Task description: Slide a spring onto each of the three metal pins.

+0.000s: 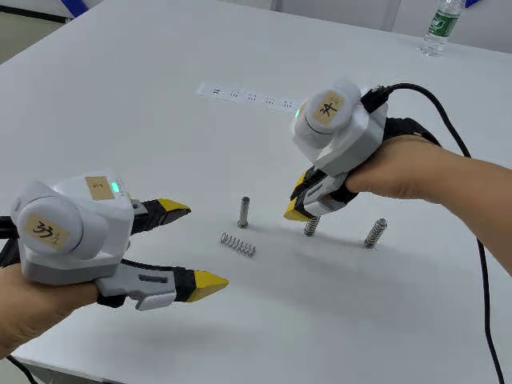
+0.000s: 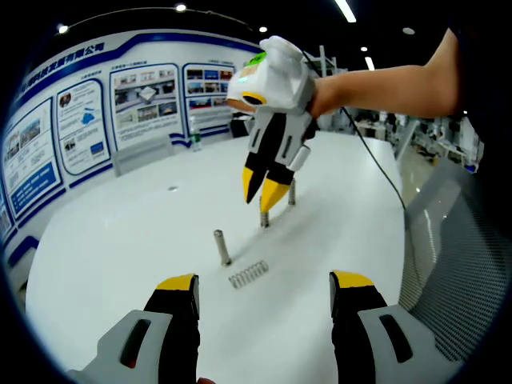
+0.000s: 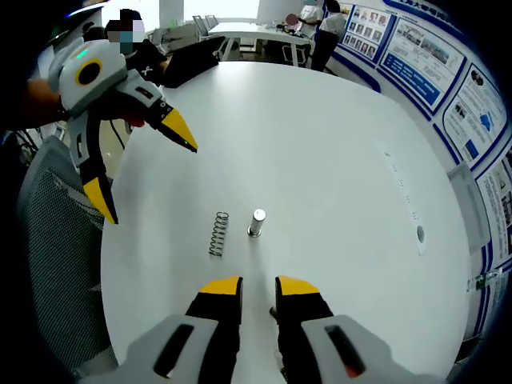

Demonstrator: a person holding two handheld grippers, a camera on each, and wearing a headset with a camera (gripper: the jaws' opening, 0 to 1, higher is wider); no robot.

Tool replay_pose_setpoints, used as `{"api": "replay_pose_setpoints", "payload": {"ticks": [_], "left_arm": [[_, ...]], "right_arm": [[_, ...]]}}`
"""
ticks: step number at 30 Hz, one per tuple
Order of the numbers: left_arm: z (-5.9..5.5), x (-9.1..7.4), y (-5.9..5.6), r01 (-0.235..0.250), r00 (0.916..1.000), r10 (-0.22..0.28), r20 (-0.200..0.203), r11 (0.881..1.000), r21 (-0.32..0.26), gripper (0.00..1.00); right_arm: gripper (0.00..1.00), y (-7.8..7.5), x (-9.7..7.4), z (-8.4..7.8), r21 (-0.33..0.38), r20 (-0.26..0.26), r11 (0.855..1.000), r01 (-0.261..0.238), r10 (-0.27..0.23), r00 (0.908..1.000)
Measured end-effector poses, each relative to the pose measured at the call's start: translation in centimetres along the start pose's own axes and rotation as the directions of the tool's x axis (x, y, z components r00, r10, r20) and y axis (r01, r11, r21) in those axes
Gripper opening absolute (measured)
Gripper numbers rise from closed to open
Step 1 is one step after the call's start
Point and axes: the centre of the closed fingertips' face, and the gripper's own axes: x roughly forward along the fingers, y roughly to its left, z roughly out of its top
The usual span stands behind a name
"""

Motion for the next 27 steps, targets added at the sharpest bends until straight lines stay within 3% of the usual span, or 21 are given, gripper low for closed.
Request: {"api": "replay_pose_setpoints", "payload": {"ticks": [10,27], "left_arm": [[-0.1,0.0,0.0,-0.002,1.0000,0.002,-0.002,1.000,-0.002,0.67],[-0.3,0.0,-0.1,0.000,1.0000,0.000,-0.008,1.000,-0.005,0.66]], "right_arm": [[0.18,2.9,1.7,0.9,-0.007,0.014,0.999,-0.054,0.054,0.9984],[0.17,4.2,5.8,0.4,0.042,-0.015,0.994,-0.105,0.106,0.9943]]}}
